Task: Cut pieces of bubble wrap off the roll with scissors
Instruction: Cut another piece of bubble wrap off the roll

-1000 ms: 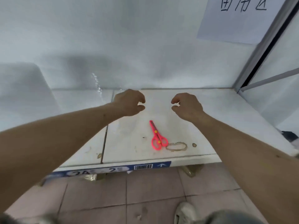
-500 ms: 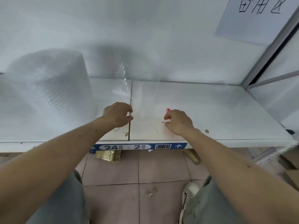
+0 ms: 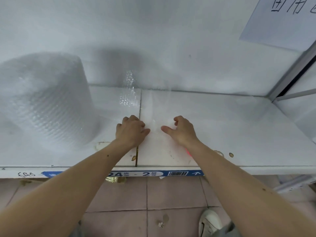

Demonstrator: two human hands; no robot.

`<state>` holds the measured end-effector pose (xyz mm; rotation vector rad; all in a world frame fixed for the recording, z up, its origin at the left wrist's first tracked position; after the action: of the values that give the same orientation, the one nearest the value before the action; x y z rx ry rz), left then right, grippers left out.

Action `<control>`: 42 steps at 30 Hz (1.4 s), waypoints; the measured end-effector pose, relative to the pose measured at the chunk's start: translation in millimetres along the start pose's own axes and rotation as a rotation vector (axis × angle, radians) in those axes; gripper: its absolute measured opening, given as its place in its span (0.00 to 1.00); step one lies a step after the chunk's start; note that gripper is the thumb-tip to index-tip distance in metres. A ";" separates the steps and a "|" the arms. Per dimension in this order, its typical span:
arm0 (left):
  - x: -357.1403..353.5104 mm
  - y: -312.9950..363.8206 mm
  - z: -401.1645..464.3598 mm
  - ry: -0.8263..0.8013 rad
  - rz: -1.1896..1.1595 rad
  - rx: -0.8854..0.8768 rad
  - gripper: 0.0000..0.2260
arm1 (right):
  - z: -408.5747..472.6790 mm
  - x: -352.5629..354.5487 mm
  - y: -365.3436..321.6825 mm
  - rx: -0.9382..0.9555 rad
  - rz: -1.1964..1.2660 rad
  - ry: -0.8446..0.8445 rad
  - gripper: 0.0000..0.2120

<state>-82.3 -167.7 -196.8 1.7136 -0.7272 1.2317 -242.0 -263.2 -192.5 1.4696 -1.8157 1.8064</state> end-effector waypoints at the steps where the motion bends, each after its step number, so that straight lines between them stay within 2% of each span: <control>1: -1.7 -0.5 0.3 0.009 -0.001 -0.016 0.17 | 6.2 -4.2 -5.8 -0.020 0.040 -0.004 0.38; 3: -3.4 -2.3 0.6 0.017 -0.031 -0.035 0.17 | 15.2 -11.0 -16.3 -0.059 0.091 -0.005 0.38; 6: -2.3 -6.1 1.5 0.010 -0.127 -0.035 0.16 | 22.9 -16.4 -27.0 -0.131 0.196 -0.006 0.32; 9: -1.2 -8.7 0.0 0.016 -0.213 -0.018 0.17 | 30.7 -20.8 -30.0 -0.145 0.368 0.006 0.18; 11: 2.2 -9.1 -3.0 0.069 -0.365 0.031 0.18 | 30.3 -17.7 -33.0 -0.128 0.449 0.030 0.08; 14: 6.6 -3.8 -14.2 0.105 -0.727 0.190 0.20 | 21.7 -6.7 -36.2 -0.098 0.575 0.018 0.07; 18: -6.6 16.7 -26.7 -0.162 -1.495 0.485 0.25 | 3.2 12.5 -40.0 -0.042 0.600 0.018 0.06; 20: -9.8 27.0 -28.2 -0.280 -1.852 0.521 0.25 | -6.0 17.8 -41.1 -0.015 0.582 0.031 0.06; 22: -9.3 30.0 -23.0 -0.263 -2.025 0.464 0.22 | -14.6 19.2 -39.6 -0.016 0.567 0.013 0.07; 25: -8.6 32.5 -16.3 -0.208 -2.053 0.432 0.07 | -23.0 22.8 -27.0 -0.056 0.566 -0.018 0.13; 27: -7.8 36.0 -16.1 -0.201 -2.054 0.437 0.01 | -28.0 31.6 -7.0 -0.128 0.505 0.023 0.20; 29: -8.7 36.0 -12.9 -0.170 -2.082 0.443 0.02 | -32.3 42.3 17.4 -0.186 0.292 0.086 0.25; 31: -9.9 36.1 -8.7 -0.145 -2.098 0.421 0.05 | -34.4 49.1 35.2 -0.194 0.045 0.065 0.27; 33: -12.1 37.9 -5.7 -0.133 -2.109 0.389 0.12 | -36.1 53.0 47.0 -0.232 -0.105 0.038 0.22; 36: -15.8 40.6 -3.8 -0.115 -2.097 0.386 0.17 | -40.8 53.8 54.5 -0.264 -0.179 0.034 0.16; 39: -17.8 43.0 -1.6 -0.095 -2.089 0.370 0.18 | -42.3 51.1 59.0 -0.267 -0.131 0.032 0.16; 42: -19.4 44.9 -1.5 -0.070 -2.091 0.355 0.19 | -41.8 51.6 55.4 -0.265 -0.191 0.038 0.18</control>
<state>-127.1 -186.8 -200.6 1.5902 1.2176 -0.2695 -327.7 -266.5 -181.5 1.4411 -1.7501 1.4333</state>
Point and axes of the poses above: each hand's wrist, its own z-axis towards the middle knuckle, its own x-axis out of the back of the hand, y = z × x, the point moved 4 cm from there along z, towards the middle knuckle, and after that the axes turned 8 degrees about -y, right-handed, at the moved point
